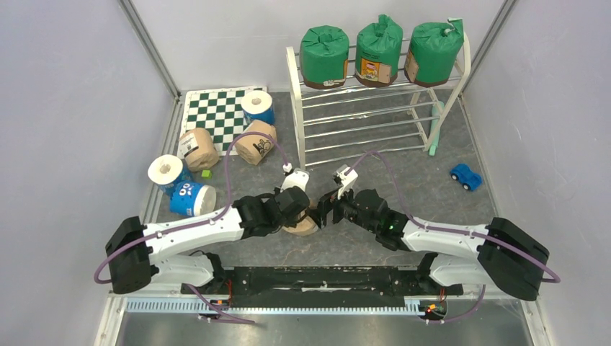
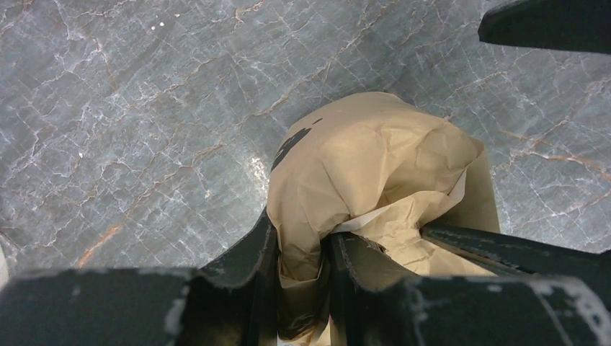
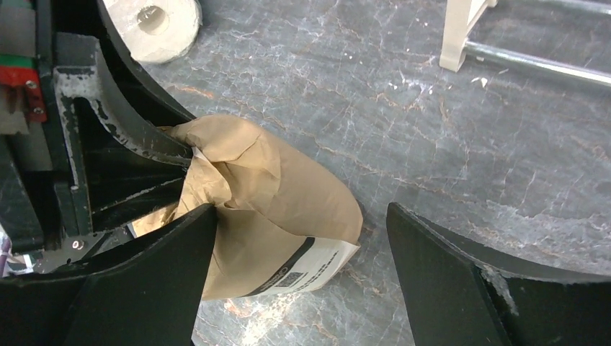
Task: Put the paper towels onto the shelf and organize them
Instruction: Pick up the paper towel from the center of the board.
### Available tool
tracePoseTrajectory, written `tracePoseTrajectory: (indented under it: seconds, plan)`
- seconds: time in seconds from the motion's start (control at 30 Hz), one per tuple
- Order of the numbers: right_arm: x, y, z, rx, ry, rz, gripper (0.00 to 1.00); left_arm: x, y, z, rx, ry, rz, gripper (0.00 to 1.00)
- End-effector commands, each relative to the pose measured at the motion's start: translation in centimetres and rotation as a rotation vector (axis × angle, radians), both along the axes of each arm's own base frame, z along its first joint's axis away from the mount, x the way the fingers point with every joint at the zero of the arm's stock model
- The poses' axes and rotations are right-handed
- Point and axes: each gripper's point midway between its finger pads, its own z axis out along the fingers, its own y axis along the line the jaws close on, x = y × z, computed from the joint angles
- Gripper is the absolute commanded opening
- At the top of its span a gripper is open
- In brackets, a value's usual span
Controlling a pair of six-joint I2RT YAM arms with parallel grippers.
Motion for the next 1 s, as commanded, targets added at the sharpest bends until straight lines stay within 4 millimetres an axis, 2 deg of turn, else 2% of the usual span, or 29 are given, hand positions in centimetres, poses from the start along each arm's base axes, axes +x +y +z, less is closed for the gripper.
tracePoseTrajectory:
  seconds: [0.0, 0.17, 0.3, 0.37, 0.7, 0.83, 0.97]
  plan:
    - [0.5, 1.1, 1.0, 0.064, 0.025, -0.025, 0.89, 1.5, -2.9, 2.3, -0.147, -0.069, 0.088, 0.20]
    - [0.3, 1.3, -0.2, 0.046, 0.051, -0.017, 0.87, 1.3, -3.9, 2.4, -0.157, -0.077, 0.081, 0.24]
    - [0.1, 1.2, -1.7, 0.012, 0.079, -0.017, 0.82, 1.4, -4.0, 2.7, -0.163, -0.088, 0.087, 0.27]
    - [-0.2, 1.4, -1.7, 0.022, 0.093, 0.001, 0.80, 1.5, -3.8, 2.7, -0.157, -0.092, 0.095, 0.27]
    - [-0.9, 2.1, 1.6, 0.091, 0.080, 0.048, 0.80, 2.1, -3.6, 2.9, -0.129, -0.123, 0.107, 0.27]
    - [-1.8, 2.6, 2.2, 0.130, 0.106, 0.088, 0.81, 2.5, -3.3, 3.7, -0.119, -0.150, 0.116, 0.27]
    - [-1.3, 2.6, 1.8, 0.120, 0.106, 0.059, 0.81, 2.8, -3.2, 4.6, -0.116, -0.173, 0.116, 0.28]
